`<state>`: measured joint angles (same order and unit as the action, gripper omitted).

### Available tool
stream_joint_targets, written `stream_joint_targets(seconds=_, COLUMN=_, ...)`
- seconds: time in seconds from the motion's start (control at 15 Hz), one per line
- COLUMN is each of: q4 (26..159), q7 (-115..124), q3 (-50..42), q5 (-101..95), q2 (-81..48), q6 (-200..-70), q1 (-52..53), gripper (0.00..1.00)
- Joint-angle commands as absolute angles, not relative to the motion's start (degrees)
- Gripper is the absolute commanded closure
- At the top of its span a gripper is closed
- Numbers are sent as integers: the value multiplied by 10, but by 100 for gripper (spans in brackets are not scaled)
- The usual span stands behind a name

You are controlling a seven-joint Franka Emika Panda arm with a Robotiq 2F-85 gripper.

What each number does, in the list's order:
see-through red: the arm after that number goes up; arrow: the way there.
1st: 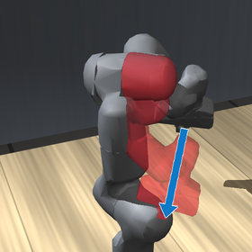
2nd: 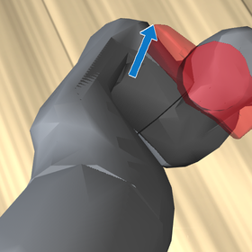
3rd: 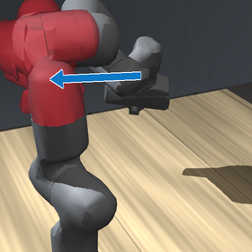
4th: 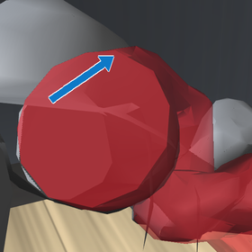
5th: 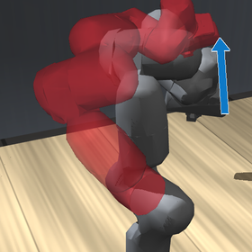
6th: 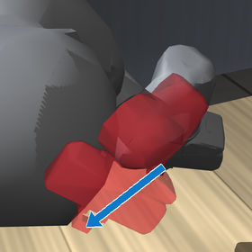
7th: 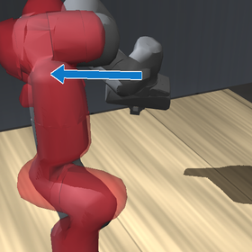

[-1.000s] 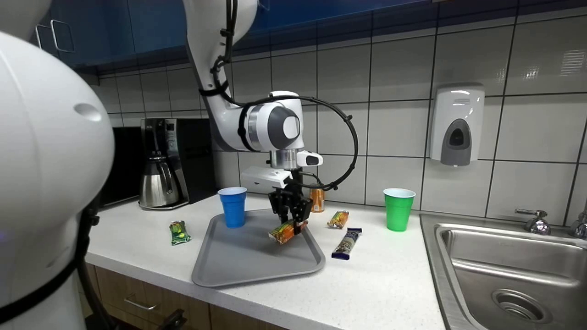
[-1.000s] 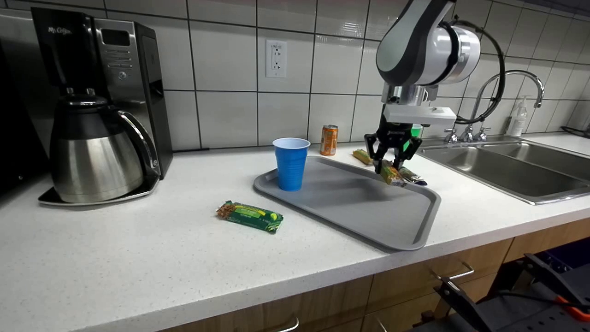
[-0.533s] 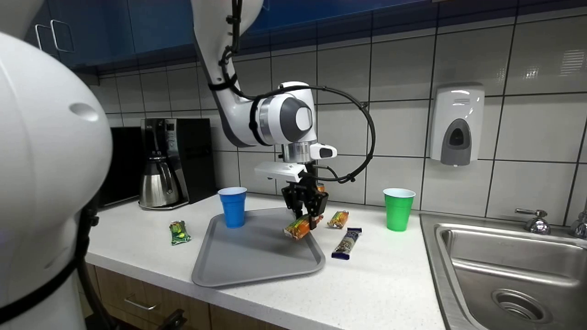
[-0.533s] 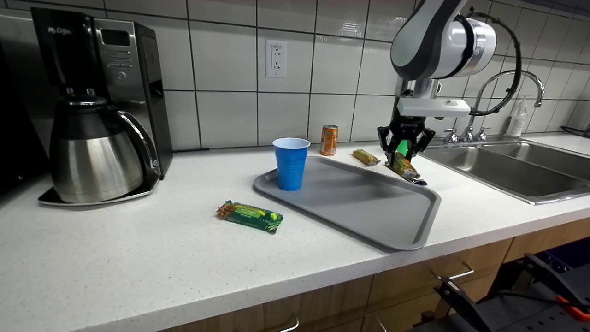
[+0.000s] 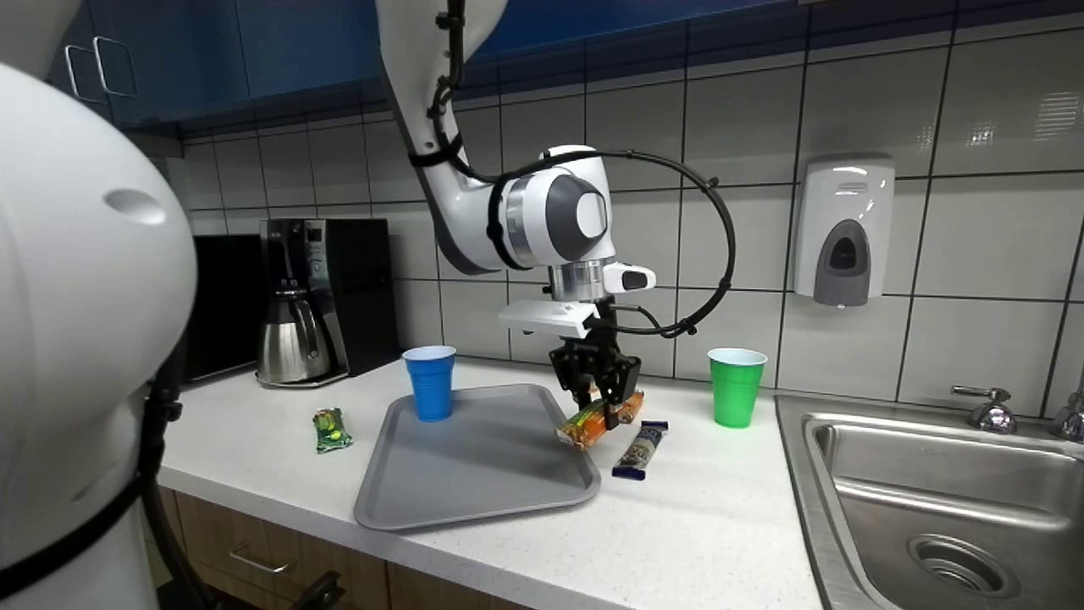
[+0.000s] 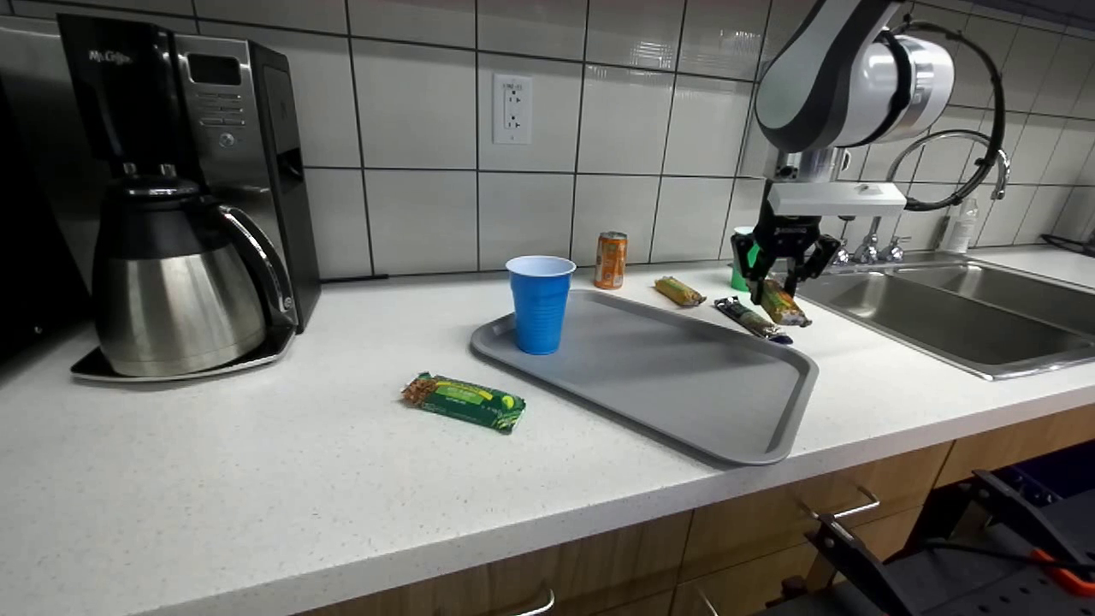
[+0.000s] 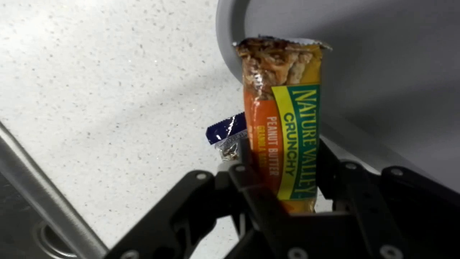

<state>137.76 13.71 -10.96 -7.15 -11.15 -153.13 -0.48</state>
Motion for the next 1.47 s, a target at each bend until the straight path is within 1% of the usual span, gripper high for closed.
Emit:
stream_joint_targets(seconds=0.0, q4=1388, q7=144, q3=-120, q5=-95, q2=-99, q6=-1540, q1=-21, gripper=82)
stream_joint_targets(seconds=0.67, q4=1392, q7=157, q3=-160, q5=-130, q2=-113, q6=-1542, q1=-43, gripper=82)
stream_joint_targets(seconds=1.4, q4=1382, q7=167, q3=-185, q5=-135, q2=-165, q6=-1541, q1=-40, gripper=82)
